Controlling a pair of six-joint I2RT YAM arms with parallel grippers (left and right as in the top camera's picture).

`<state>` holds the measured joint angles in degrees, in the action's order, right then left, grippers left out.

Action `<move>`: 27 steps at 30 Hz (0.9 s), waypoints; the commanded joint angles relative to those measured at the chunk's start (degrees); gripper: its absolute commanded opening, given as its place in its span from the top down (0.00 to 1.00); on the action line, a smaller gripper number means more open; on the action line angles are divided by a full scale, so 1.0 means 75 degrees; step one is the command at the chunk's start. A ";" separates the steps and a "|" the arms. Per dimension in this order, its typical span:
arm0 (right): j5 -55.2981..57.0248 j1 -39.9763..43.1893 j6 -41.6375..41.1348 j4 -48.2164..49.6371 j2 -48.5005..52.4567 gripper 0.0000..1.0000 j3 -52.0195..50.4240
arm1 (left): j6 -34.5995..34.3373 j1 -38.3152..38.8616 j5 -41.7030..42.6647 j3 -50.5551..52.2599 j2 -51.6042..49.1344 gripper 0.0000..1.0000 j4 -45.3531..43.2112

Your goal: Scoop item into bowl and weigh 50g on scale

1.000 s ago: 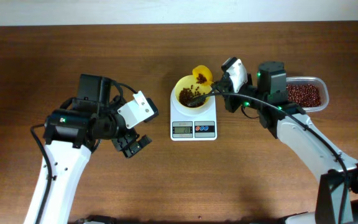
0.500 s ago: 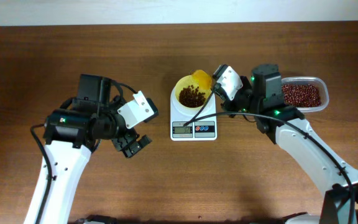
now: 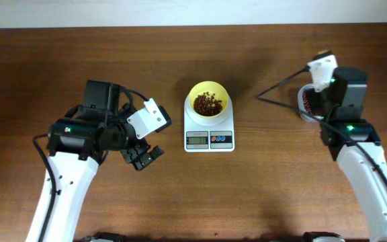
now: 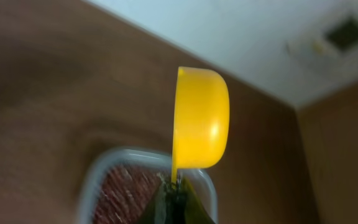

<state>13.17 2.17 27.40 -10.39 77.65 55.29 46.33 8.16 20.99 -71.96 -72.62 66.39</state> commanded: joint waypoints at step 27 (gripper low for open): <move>-0.3494 0.1594 -0.2340 -0.1591 0.2095 0.96 0.0417 | 0.0125 -0.0026 0.0029 -0.0140 0.0085 0.01 -0.0012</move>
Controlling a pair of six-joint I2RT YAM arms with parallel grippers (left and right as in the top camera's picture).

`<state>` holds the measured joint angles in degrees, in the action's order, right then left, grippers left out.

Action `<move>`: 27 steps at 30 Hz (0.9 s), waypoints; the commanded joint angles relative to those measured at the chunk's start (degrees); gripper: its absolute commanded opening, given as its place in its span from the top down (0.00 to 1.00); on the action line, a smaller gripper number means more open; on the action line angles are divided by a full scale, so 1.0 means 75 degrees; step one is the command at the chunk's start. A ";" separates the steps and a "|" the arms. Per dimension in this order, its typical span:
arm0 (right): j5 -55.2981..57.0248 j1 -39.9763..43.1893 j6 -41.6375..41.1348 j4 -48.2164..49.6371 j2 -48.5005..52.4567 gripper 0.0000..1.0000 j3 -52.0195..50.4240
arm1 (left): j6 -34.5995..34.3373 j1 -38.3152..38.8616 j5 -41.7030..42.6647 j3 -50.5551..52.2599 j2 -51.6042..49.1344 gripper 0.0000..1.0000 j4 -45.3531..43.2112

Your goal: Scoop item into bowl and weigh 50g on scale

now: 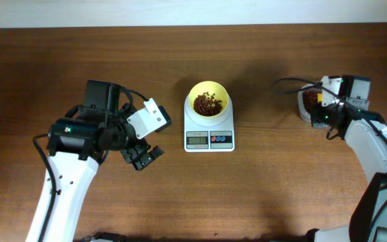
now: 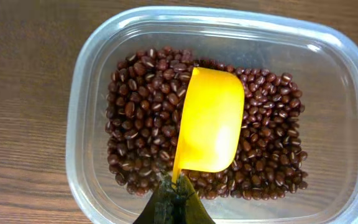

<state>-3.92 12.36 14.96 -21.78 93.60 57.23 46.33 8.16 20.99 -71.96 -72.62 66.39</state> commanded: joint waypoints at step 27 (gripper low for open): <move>-0.4223 0.2369 -0.2349 -0.0041 -0.0032 0.96 0.0157 | 0.0125 -0.0026 0.0029 -0.0140 0.0085 0.01 -0.0012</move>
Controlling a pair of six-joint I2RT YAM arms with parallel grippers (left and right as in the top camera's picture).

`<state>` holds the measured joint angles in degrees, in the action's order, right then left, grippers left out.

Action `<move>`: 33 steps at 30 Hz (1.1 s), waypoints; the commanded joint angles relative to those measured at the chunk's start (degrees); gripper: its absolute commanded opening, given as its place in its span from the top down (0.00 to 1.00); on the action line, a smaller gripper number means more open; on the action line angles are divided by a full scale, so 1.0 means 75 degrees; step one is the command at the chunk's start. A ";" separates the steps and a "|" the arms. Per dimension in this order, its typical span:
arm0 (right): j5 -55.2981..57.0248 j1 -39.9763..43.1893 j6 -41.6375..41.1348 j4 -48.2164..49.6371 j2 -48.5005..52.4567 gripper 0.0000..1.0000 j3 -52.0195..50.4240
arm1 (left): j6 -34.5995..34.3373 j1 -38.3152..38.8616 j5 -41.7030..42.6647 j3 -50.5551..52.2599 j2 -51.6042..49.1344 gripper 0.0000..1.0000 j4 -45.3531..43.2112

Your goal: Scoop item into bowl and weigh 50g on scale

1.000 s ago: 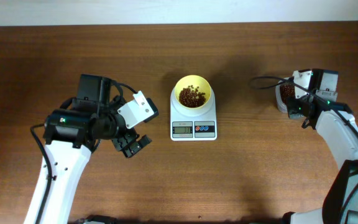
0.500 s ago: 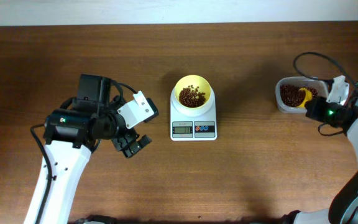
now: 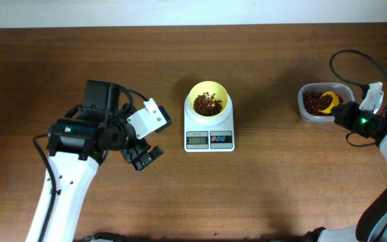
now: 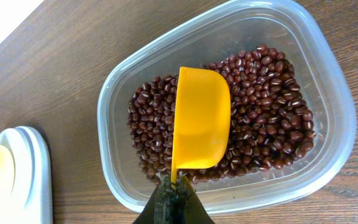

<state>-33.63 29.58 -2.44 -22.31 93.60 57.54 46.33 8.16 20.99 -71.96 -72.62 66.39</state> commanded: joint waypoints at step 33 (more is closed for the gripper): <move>-0.3663 -0.1498 -0.1749 0.0154 -0.0032 0.96 0.0117 | 0.0125 -0.0026 0.0029 -0.0140 0.0085 0.01 -0.0012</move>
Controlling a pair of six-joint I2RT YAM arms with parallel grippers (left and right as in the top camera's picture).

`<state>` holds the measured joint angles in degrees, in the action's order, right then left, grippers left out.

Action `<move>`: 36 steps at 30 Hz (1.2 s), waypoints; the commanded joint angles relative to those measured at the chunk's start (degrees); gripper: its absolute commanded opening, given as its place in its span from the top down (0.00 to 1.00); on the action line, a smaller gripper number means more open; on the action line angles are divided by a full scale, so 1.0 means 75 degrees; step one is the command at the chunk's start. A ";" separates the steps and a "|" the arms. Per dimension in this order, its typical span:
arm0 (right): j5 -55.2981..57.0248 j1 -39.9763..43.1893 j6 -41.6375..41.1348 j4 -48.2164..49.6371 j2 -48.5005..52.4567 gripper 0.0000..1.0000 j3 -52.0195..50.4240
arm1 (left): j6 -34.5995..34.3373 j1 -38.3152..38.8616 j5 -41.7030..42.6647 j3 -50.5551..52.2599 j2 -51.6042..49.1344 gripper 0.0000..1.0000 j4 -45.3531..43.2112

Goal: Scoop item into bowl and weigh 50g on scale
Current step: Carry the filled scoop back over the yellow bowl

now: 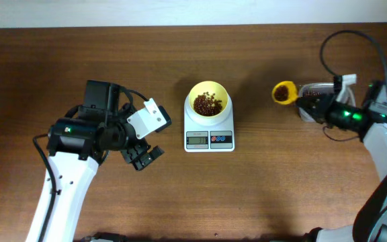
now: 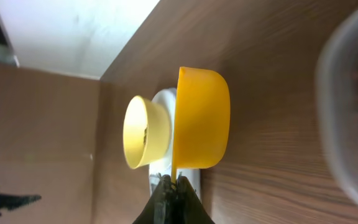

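A yellow bowl (image 1: 209, 99) with some red beans stands on the white scale (image 1: 209, 138) at mid table. My right gripper (image 1: 314, 104) is shut on the handle of the orange scoop (image 1: 284, 92), which carries beans and hangs between the scale and the clear bean container (image 1: 312, 91). In the right wrist view the scoop (image 2: 202, 118) shows its underside, with the bowl (image 2: 143, 132) beyond it and the container (image 2: 353, 112) blurred at the right edge. My left gripper (image 1: 143, 156) hovers left of the scale, apparently open, with nothing between its fingers.
The table's back edge and a pale wall run along the top of the overhead view. A black cable loops above the right arm (image 1: 381, 138). The left arm (image 1: 79, 141) fills the table's left side.
My right gripper has brought the scoop out of the bean container. The scoop now holds beans and hangs left of the container, toward the scale. The left arm has not moved.
My right gripper first held the scoop raised above the container. It then held the scoop down in the beans, and a moment later it lay among them at another angle. Now the loaded scoop is out, between container and scale. The left arm stayed put.
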<state>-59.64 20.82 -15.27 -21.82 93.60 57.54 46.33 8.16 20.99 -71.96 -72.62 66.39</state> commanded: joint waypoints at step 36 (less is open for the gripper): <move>0.0044 -0.3497 -0.1886 0.3115 -0.0032 0.96 0.0117 | 0.0125 -0.0026 0.0029 -0.0140 0.0085 0.01 -0.0012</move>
<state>-59.42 -5.04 -29.82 1.23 93.65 57.54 46.33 8.16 20.99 -71.96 -72.62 66.39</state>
